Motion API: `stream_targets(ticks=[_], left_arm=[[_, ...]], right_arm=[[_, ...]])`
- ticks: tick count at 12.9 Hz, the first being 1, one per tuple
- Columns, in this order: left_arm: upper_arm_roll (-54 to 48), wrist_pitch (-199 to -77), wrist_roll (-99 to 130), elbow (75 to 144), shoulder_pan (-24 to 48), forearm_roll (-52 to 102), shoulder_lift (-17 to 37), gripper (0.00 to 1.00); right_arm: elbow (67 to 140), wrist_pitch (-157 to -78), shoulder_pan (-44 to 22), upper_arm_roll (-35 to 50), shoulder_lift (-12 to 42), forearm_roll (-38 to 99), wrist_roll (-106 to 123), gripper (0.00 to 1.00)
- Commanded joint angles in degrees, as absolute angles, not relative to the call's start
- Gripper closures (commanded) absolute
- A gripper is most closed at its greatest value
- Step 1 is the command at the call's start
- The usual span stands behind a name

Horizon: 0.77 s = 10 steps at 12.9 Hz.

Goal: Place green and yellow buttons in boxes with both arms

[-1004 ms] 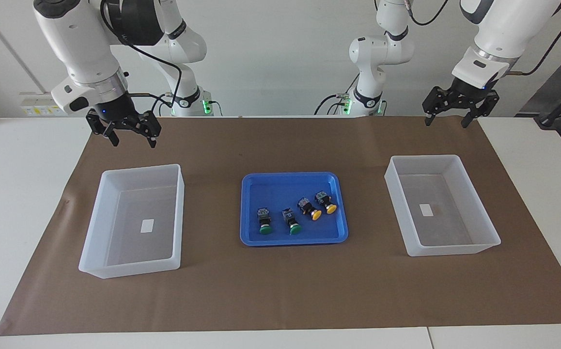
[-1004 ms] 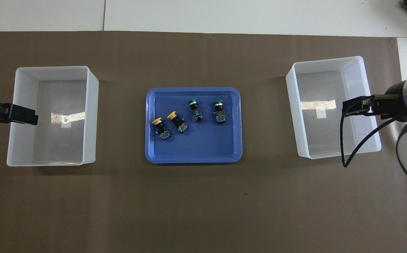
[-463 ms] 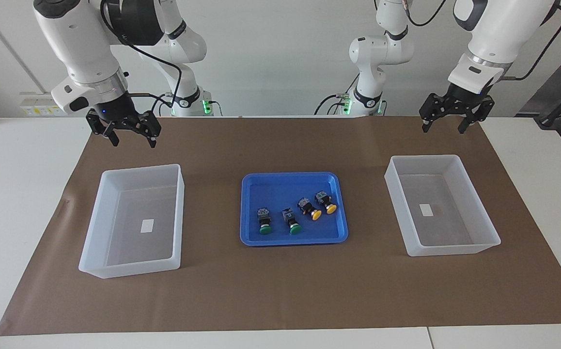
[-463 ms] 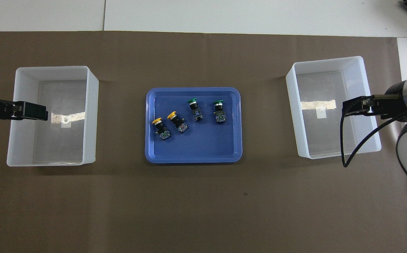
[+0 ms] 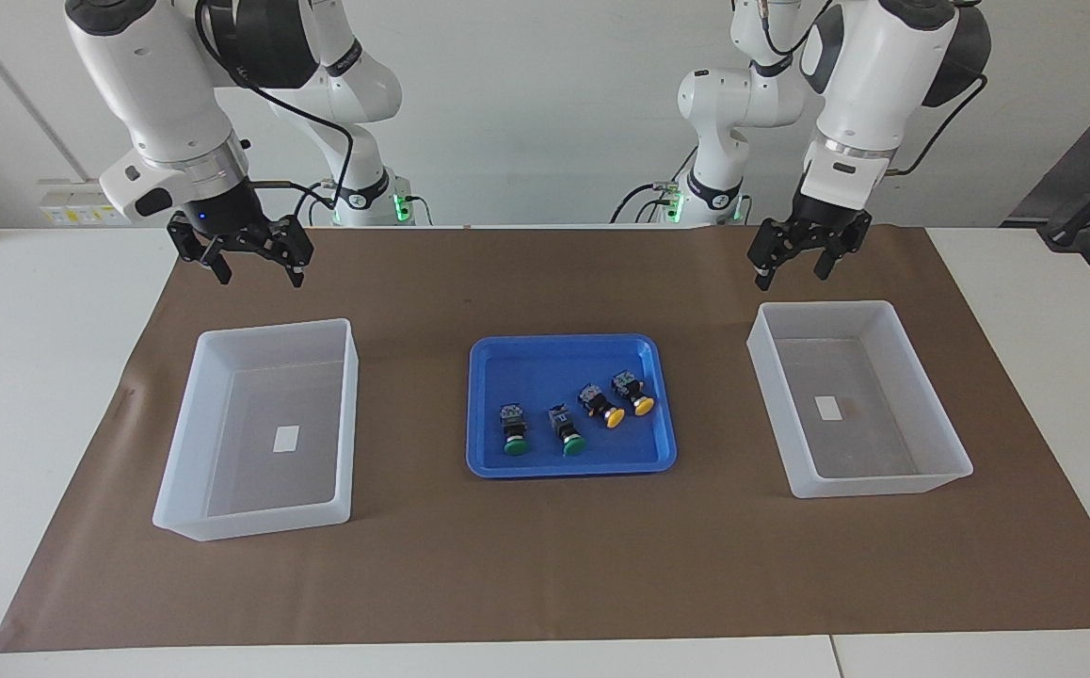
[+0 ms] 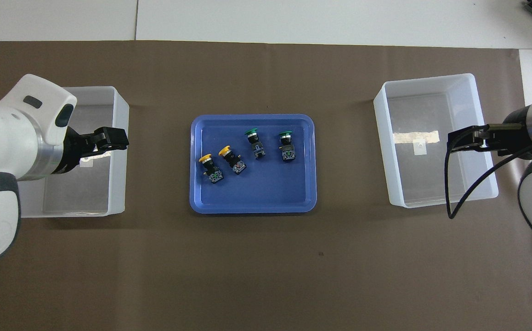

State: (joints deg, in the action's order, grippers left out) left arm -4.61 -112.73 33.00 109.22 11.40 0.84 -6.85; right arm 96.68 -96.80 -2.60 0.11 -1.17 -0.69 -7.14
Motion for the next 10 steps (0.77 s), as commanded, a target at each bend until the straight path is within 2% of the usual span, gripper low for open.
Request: stream_targets(ticks=[1, 4, 8, 10], left_arm=[[-3.96, -118.90, 48.37, 110.74, 16.07, 0.62, -3.71, 0.00], [-3.87, -126.45, 65.96, 110.83, 21.52, 0.62, 3.06, 0.00], [-3.87, -137.17, 68.47, 119.07, 23.46, 0.62, 4.04, 0.00], [-3.69, -139.65, 70.65, 118.83, 25.12, 0.62, 8.76, 0.00]], right_arm=[[98.09, -97.47, -2.02, 0.53, -2.46, -0.44, -6.15, 0.00], [98.09, -97.47, -2.02, 0.53, -2.46, -0.44, -6.15, 0.00], [98.09, -97.47, -2.02, 0.53, -2.46, -0.44, -6.15, 0.00], [98.09, -98.00, -2.02, 0.53, -2.46, -0.44, -6.07, 0.00]])
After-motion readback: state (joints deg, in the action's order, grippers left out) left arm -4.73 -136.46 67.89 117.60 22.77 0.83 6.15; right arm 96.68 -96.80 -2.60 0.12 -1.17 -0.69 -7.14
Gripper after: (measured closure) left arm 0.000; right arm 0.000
